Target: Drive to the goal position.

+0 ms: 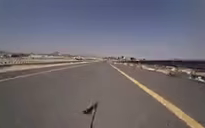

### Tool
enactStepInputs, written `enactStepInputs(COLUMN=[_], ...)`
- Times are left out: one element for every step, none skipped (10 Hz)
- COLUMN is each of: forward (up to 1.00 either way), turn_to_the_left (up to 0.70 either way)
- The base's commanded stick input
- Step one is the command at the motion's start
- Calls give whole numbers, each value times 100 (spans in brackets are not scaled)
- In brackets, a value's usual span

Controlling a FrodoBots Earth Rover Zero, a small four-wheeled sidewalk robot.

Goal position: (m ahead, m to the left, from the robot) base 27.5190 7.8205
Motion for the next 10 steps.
enactStepInputs(forward=[70, 70, 70, 70, 70, 70, 70, 70, 70, 70], turn_to_the_left=[-1, -1, -1, -1, -1, -1, -1, -1, -1, -1])
